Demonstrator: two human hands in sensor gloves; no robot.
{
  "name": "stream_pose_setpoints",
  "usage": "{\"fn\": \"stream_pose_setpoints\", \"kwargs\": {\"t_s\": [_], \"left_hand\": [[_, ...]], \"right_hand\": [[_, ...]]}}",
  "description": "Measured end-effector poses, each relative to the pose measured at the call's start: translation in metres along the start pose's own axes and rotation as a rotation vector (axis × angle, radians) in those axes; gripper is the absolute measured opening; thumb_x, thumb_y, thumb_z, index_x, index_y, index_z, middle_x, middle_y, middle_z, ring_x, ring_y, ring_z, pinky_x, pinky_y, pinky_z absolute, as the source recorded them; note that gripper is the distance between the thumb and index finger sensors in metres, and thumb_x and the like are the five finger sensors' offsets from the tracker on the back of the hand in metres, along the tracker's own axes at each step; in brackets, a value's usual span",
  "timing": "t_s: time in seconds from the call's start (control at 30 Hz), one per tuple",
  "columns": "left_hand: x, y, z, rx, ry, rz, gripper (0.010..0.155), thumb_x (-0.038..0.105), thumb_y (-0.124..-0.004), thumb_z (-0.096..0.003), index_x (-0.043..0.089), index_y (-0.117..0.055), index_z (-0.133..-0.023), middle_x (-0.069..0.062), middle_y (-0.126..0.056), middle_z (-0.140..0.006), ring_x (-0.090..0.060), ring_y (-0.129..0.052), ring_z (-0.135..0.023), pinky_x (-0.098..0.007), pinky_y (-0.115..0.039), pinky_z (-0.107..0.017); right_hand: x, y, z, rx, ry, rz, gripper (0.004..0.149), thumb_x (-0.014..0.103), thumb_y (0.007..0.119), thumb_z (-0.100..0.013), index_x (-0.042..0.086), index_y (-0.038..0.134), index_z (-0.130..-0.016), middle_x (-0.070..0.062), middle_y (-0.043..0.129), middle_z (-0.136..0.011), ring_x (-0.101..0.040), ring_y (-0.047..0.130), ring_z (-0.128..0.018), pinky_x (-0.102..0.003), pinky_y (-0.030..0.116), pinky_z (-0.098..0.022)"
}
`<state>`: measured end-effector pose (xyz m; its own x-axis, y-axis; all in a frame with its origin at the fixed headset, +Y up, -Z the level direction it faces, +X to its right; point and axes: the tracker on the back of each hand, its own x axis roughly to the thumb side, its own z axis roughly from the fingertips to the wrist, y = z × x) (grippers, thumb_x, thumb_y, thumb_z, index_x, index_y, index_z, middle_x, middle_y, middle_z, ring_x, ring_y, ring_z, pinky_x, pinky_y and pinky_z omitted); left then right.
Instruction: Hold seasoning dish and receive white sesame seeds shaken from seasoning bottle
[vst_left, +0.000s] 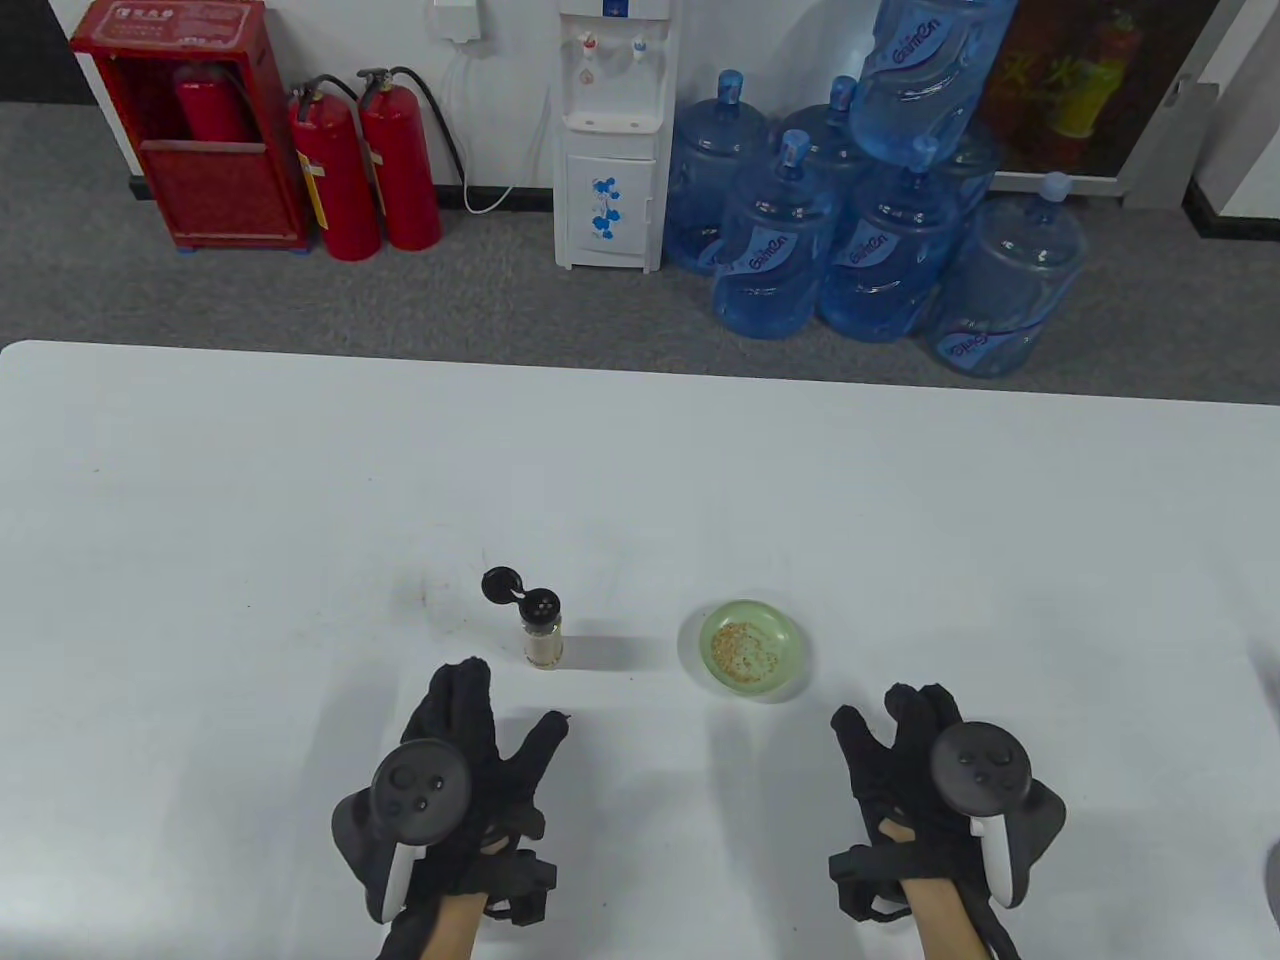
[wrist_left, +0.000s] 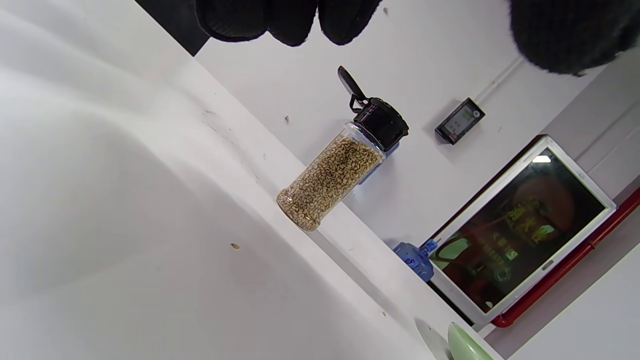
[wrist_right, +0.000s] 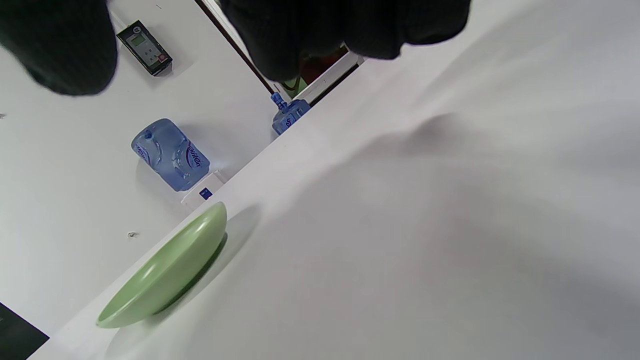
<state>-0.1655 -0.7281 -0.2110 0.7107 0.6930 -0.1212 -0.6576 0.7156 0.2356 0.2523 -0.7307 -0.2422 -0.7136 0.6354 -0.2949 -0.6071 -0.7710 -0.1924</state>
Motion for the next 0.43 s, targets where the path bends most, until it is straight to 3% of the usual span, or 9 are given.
{"fn": "stream_pose_setpoints", "kwargs": {"t_s": [0.43], "left_hand": [[0.0003,-0.0003,0.0001,-0.005,-0.002,0.000,0.094,0.074,-0.075,-0.0392,0.020,-0.048,-0.112,-0.009,-0.041,-0.117,-0.043,-0.051,-0.109,-0.065,-0.039,-0.079]], "right_hand": [[0.0014,0.0033,0.0000,0.009,-0.010,0.025,0.086,0.073,0.074,-0.042,0.014,0.058,-0.102,-0.009,0.037,-0.112,-0.039,0.049,-0.103,-0.054,0.049,-0.076]]}}
